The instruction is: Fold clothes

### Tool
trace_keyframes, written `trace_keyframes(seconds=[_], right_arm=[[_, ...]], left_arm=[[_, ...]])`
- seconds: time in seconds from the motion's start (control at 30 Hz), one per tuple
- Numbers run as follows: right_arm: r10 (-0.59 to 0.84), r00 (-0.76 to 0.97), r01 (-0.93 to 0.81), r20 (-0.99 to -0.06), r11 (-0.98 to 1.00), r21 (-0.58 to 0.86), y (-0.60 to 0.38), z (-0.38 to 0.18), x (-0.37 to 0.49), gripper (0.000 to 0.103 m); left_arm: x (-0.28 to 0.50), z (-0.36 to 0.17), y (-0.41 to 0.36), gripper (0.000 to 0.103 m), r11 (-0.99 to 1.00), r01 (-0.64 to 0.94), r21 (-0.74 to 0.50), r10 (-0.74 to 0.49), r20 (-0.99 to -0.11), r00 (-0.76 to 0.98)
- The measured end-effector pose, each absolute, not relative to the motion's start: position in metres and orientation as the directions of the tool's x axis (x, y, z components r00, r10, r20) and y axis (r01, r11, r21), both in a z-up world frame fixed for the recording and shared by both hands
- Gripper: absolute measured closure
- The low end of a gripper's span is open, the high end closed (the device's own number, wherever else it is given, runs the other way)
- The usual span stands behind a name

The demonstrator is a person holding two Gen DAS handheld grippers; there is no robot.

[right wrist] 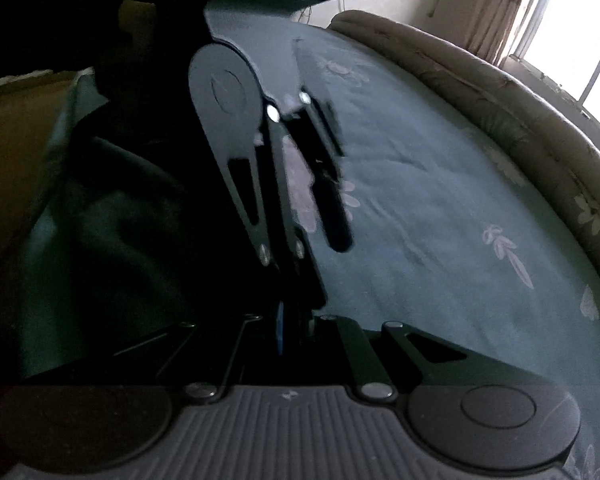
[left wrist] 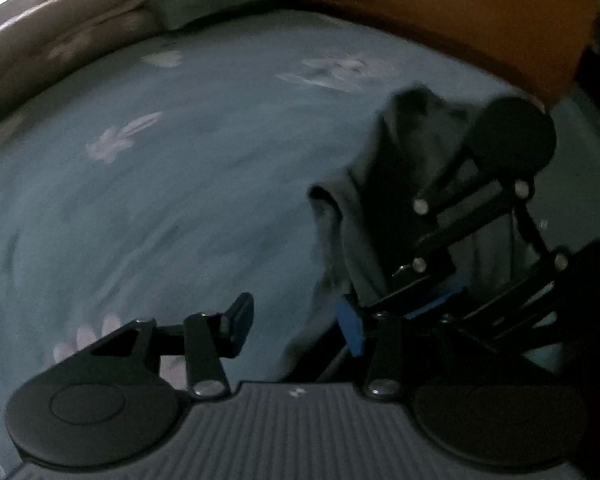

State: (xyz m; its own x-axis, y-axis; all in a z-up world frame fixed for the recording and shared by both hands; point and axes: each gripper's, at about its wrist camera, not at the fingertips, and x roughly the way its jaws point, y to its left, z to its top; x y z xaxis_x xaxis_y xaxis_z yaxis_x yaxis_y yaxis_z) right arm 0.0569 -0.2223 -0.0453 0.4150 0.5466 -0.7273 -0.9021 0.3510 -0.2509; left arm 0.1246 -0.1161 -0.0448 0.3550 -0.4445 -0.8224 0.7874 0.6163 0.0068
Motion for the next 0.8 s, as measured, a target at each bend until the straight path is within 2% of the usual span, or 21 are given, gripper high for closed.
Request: trace_keyframes(seconds=[0.23,0.27,0.3,0.33,0.4,0.43,0.47,0.53,0.6,0.63,0.7,0.8], right_arm=[[0.545,0.408,-0.904,-0.732,0.356,-0.238,-0.225,-0.046,0.054,0.095],[0.543,0.410,-0.903,-0.733,0.355,-0.242,-0.225,-0.047,0.054,0.095],[0.542,0.416,-0.901,-0.730,0.356,-0.249,-0.225,-0.047,0.054,0.095],[0.542,0.422,-0.898,-0.727,0.358,-0.255,-0.225,-0.047,0.054,0.095],[0.550,0.435,-0.891,-0.713,0.375,-0.254,-0.228,-0.043,0.054,0.095],[0.553,0.441,-0.888,-0.706,0.384,-0.254,-0.229,-0.041,0.053,0.095],[0.552,0.449,-0.883,-0.703,0.394,-0.254,-0.232,-0.039,0.054,0.095],[0.545,0.462,-0.874,-0.700,0.412,-0.256,-0.237,-0.036,0.054,0.094],[0.533,0.475,-0.865,-0.700,0.430,-0.260,-0.243,-0.034,0.055,0.092],[0.529,0.479,-0.860,-0.701,0.444,-0.252,-0.247,-0.033,0.056,0.092],[0.521,0.485,-0.850,-0.703,0.470,-0.238,-0.256,-0.032,0.057,0.090],[0.506,0.489,-0.830,-0.711,0.519,-0.202,-0.271,-0.031,0.063,0.090]], left_arm=[[0.135,-0.061,-0.135,0.057,0.519,0.852,0.068,-0.376,-0.877,0.299],[0.137,-0.064,-0.135,0.061,0.528,0.845,0.080,-0.364,-0.878,0.310],[0.139,-0.067,-0.135,0.080,0.544,0.833,0.098,-0.353,-0.875,0.333],[0.142,-0.068,-0.133,0.084,0.573,0.812,0.106,-0.349,-0.866,0.359],[0.154,-0.067,-0.123,0.086,0.670,0.738,0.082,-0.346,-0.845,0.409],[0.162,-0.067,-0.115,0.096,0.733,0.674,0.094,-0.312,-0.834,0.455],[0.171,-0.067,-0.107,0.097,0.783,0.614,0.103,-0.274,-0.828,0.489],[0.183,-0.063,-0.092,0.097,0.830,0.557,0.016,-0.298,-0.832,0.468],[0.183,-0.051,-0.080,0.095,0.827,0.551,-0.115,-0.411,-0.792,0.452],[0.182,-0.045,-0.079,0.085,0.804,0.570,-0.167,-0.467,-0.771,0.433],[0.180,-0.040,-0.086,0.076,0.768,0.614,-0.184,-0.508,-0.759,0.408],[0.178,-0.049,-0.107,0.076,0.712,0.682,-0.166,-0.516,-0.783,0.348]])
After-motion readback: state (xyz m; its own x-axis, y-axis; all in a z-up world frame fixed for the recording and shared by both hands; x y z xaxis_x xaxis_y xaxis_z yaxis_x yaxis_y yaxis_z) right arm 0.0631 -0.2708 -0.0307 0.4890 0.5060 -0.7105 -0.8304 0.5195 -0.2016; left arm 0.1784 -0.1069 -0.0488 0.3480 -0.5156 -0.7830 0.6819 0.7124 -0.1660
